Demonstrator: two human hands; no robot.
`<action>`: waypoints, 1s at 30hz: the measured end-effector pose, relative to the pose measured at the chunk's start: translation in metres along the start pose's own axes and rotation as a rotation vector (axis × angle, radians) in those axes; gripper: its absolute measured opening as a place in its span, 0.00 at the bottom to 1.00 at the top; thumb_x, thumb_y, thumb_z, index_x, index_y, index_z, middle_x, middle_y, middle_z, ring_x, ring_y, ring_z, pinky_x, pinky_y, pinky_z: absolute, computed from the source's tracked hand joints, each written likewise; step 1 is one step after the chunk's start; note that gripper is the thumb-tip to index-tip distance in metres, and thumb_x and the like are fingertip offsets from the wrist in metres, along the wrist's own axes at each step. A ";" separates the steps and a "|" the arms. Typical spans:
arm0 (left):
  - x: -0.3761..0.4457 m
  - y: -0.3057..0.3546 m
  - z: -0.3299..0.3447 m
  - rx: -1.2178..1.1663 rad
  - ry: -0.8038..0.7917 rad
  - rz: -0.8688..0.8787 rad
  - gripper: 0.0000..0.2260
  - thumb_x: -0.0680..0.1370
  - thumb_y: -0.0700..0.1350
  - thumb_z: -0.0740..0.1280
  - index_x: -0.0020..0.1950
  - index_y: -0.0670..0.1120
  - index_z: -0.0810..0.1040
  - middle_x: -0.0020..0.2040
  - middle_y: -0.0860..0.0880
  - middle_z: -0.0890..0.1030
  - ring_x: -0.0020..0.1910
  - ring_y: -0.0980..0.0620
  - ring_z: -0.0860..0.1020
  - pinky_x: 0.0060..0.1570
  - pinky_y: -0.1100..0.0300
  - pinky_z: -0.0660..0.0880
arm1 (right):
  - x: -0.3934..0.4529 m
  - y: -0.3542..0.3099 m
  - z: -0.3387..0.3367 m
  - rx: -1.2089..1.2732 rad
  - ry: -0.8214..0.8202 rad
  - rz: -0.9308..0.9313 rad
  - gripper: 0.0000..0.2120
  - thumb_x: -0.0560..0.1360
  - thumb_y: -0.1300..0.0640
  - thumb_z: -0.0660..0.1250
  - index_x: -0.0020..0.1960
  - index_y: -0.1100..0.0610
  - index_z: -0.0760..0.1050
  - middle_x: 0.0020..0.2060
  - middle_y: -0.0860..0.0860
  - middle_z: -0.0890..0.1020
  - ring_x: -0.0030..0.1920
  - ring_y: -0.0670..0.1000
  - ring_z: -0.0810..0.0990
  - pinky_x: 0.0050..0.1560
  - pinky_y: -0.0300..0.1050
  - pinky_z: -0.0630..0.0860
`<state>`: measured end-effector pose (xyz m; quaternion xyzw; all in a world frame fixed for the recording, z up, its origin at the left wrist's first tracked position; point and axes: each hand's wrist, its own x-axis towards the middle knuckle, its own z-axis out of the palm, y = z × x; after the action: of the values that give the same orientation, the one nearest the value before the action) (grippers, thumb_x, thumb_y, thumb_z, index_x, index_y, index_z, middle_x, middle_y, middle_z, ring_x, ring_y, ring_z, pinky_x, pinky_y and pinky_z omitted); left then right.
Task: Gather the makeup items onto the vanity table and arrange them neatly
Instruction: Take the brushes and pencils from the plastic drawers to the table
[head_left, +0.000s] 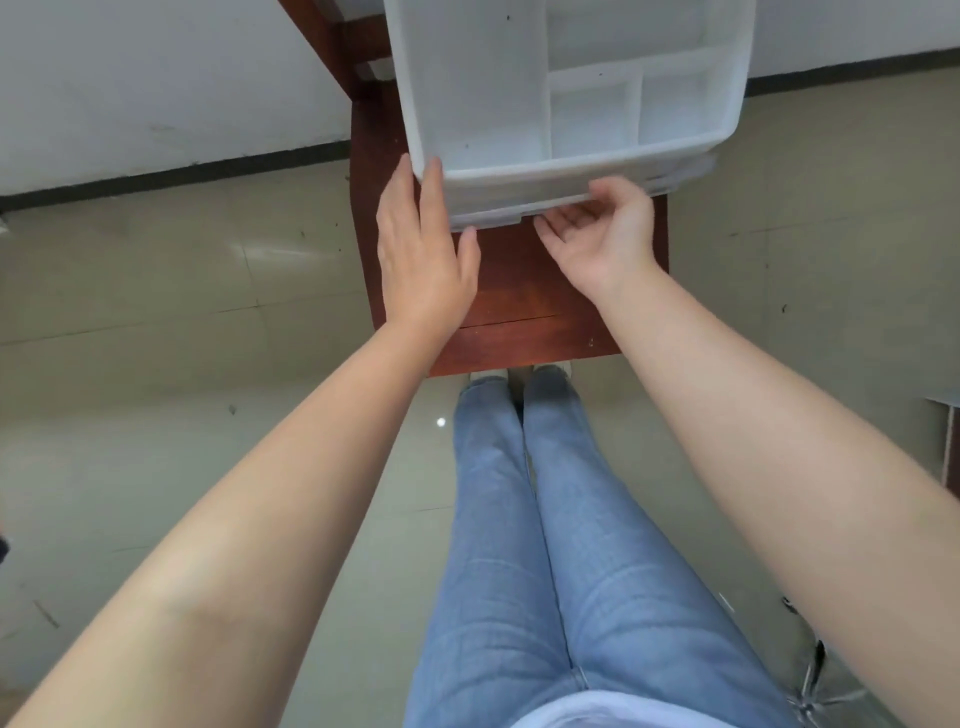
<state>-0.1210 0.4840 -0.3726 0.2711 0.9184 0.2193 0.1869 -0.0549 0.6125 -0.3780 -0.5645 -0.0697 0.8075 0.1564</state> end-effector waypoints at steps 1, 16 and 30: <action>0.000 0.000 0.002 0.009 0.001 -0.003 0.26 0.76 0.43 0.59 0.72 0.38 0.57 0.73 0.36 0.57 0.72 0.39 0.56 0.69 0.51 0.55 | -0.002 0.004 -0.007 -0.013 0.012 0.009 0.06 0.75 0.62 0.56 0.39 0.60 0.67 0.39 0.56 0.72 0.44 0.55 0.74 0.56 0.50 0.69; -0.068 -0.006 0.032 -0.258 -0.208 -0.503 0.19 0.79 0.45 0.57 0.69 0.40 0.65 0.61 0.40 0.74 0.60 0.43 0.72 0.56 0.58 0.65 | -0.039 0.011 -0.075 -0.672 0.033 0.304 0.10 0.78 0.51 0.58 0.53 0.57 0.67 0.45 0.56 0.76 0.50 0.55 0.77 0.54 0.53 0.74; -0.065 -0.001 0.035 -0.390 -0.111 -0.659 0.11 0.77 0.44 0.59 0.55 0.40 0.75 0.48 0.38 0.82 0.50 0.41 0.79 0.53 0.51 0.74 | -0.002 -0.023 -0.005 -2.744 -0.473 -0.747 0.33 0.70 0.64 0.64 0.72 0.56 0.55 0.65 0.61 0.65 0.65 0.62 0.63 0.64 0.57 0.62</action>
<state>-0.0543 0.4557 -0.3878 -0.0677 0.8859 0.3029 0.3448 -0.0456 0.6336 -0.3715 -0.0712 -0.9417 0.0897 -0.3165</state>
